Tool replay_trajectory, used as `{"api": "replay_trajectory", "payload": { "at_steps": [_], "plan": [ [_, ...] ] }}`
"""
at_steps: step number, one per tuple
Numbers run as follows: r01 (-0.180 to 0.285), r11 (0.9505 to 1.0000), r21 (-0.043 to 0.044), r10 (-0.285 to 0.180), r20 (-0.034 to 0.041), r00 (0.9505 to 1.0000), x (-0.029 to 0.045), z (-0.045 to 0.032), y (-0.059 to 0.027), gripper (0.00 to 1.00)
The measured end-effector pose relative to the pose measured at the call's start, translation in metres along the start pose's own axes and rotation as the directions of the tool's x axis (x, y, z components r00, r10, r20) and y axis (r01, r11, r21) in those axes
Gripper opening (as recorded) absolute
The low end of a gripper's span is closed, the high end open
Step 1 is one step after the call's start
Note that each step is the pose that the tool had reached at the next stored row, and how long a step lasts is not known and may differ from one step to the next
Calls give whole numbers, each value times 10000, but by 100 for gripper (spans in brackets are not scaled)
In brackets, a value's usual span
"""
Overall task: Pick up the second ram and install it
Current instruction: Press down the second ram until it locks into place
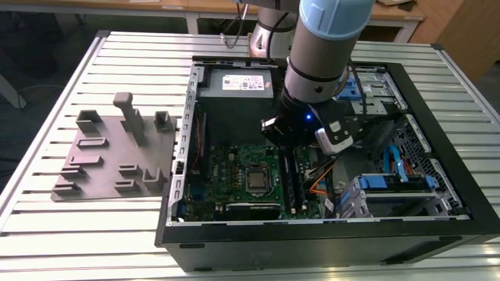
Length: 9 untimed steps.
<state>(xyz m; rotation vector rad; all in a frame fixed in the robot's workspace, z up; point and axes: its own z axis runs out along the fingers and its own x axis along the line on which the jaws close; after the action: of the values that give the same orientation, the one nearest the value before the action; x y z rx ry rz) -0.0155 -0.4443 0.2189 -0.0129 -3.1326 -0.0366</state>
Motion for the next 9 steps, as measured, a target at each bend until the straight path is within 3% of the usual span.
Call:
{"api": "replay_trajectory", "payload": {
  "at_steps": [2,4,9],
  "plan": [
    [0,10000,13,0,-4,10000,2,-67,-4,10],
    [1,10000,21,-1,-6,10000,1,-77,-32,10],
    [0,10000,90,0,-6,10000,0,-81,-204,10]
  ]
}}
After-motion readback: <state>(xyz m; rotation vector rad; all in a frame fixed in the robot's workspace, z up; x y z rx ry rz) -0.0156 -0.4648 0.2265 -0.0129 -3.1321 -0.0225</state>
